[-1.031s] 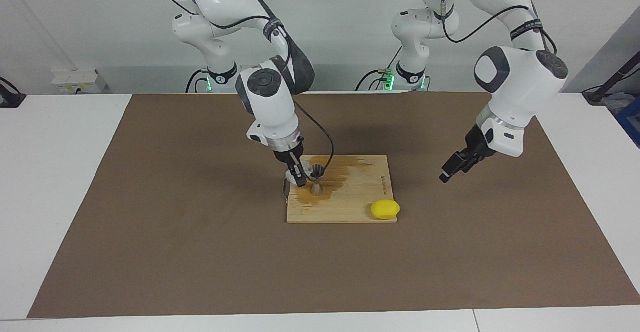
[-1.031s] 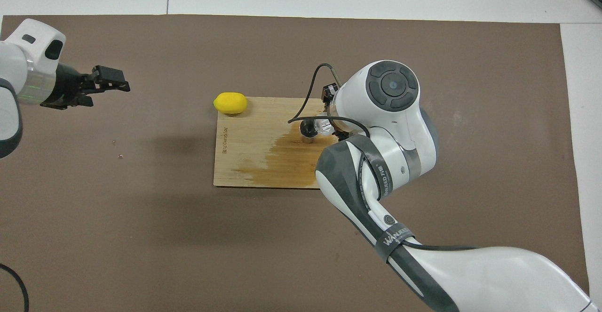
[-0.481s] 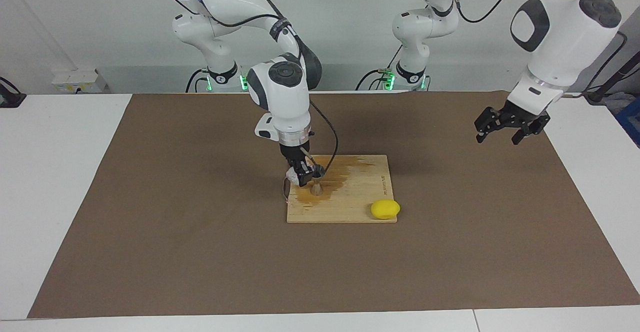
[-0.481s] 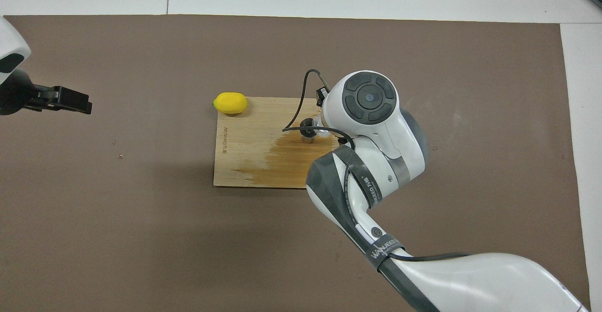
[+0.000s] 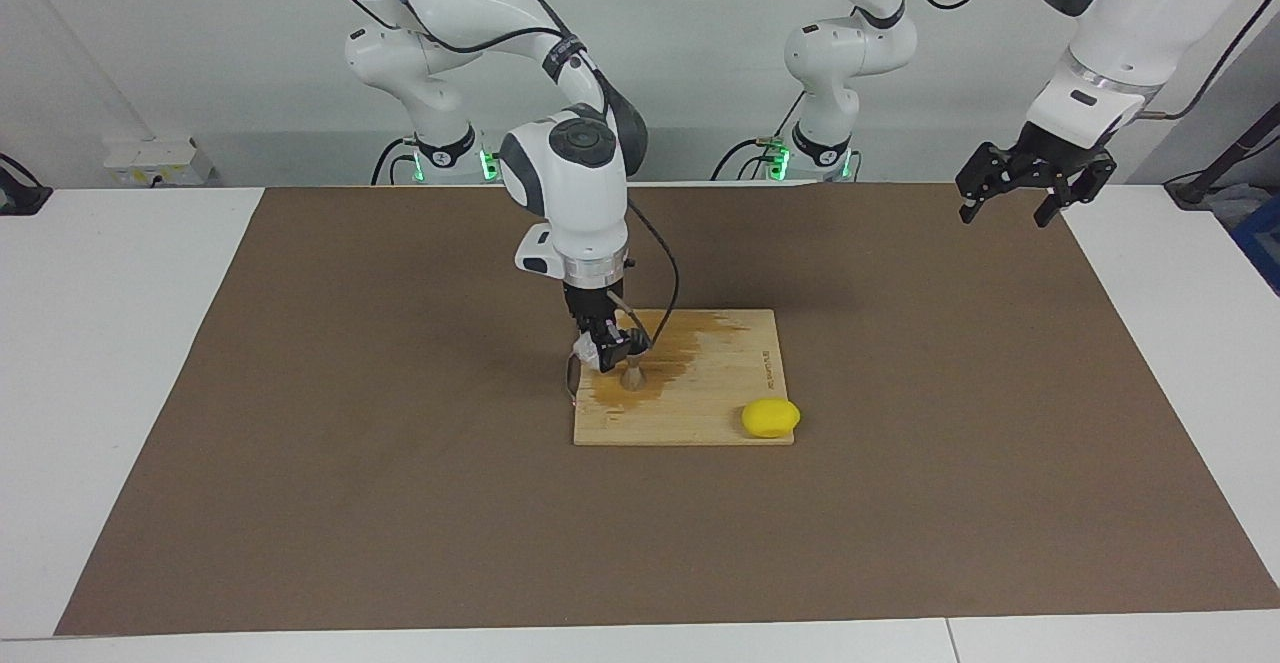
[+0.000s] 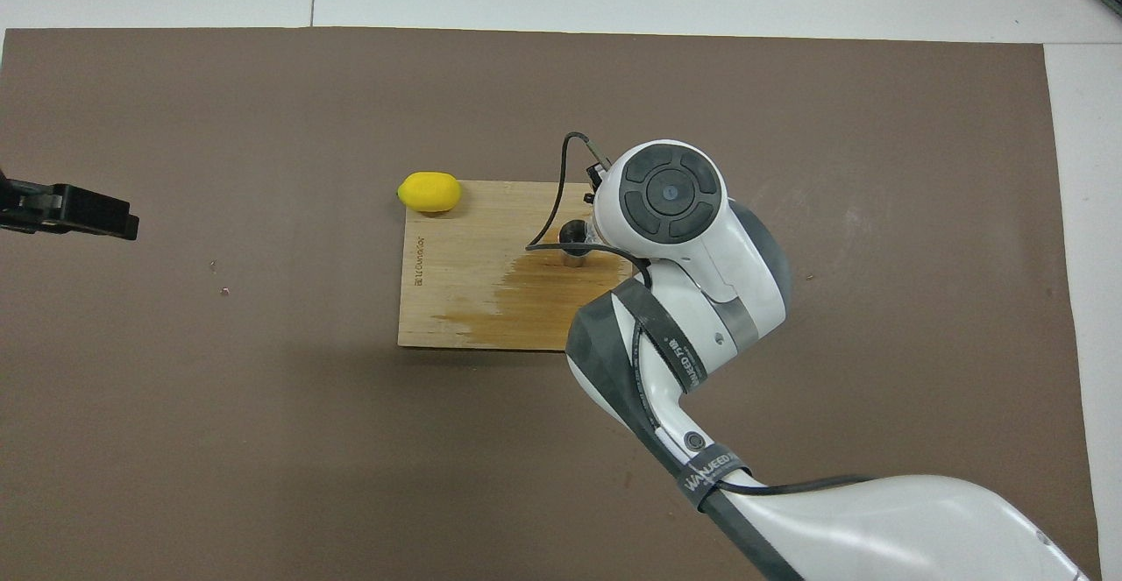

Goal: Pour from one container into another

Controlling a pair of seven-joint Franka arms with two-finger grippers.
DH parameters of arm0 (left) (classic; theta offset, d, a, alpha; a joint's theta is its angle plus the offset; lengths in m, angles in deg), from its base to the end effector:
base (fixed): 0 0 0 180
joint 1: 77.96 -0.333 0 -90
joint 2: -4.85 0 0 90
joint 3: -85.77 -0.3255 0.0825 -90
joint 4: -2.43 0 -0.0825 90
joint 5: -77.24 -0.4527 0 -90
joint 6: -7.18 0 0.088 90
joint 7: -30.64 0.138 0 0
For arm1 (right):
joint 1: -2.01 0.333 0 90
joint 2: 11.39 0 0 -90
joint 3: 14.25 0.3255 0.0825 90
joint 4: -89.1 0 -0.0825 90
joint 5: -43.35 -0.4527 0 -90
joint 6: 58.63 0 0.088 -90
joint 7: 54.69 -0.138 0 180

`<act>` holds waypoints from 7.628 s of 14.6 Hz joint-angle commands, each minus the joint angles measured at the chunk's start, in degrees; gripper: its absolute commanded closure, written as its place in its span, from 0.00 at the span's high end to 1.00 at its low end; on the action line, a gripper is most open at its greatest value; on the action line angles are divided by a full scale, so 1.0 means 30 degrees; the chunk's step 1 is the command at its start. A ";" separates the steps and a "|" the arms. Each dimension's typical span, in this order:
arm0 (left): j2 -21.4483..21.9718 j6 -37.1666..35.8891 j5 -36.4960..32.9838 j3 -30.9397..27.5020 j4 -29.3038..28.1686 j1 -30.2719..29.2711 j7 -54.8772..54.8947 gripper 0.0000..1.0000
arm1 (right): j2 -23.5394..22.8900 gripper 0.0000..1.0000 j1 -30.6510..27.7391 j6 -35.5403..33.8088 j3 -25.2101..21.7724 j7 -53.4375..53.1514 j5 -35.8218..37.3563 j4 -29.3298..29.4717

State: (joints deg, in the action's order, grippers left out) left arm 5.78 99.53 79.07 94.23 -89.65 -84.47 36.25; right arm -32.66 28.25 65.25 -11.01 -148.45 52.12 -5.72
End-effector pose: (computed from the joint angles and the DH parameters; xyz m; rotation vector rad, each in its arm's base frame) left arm 0.6219 -0.0261 0.5970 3.1059 -0.2037 0.0338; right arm 0.6542 0.3545 0.3575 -2.6514 1.5365 -0.2519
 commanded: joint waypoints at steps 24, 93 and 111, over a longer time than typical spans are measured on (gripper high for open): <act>0.0804 -0.1191 -0.0169 0.0167 -0.0244 0.0120 -0.0141 1.00 | -0.0234 0.33 0.0248 0.0103 0.0090 -0.0740 0.0130 0.0815; 0.1068 -0.1107 -0.0199 0.0227 -0.0653 0.0091 -0.0024 1.00 | 0.2429 1.00 -1.3903 -0.1860 -0.0145 1.8441 -1.1544 -0.6480; 0.1068 -0.1136 -0.0199 0.0227 -0.0653 0.0091 -0.0024 1.00 | 0.5566 1.00 -0.8277 -0.7095 0.0031 2.3957 -0.2220 -0.0894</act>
State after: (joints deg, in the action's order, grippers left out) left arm 7.81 96.66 79.07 95.02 -90.72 -84.40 36.21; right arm -16.42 4.30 49.42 -11.11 -78.38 44.68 -14.62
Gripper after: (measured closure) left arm 0.000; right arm 0.000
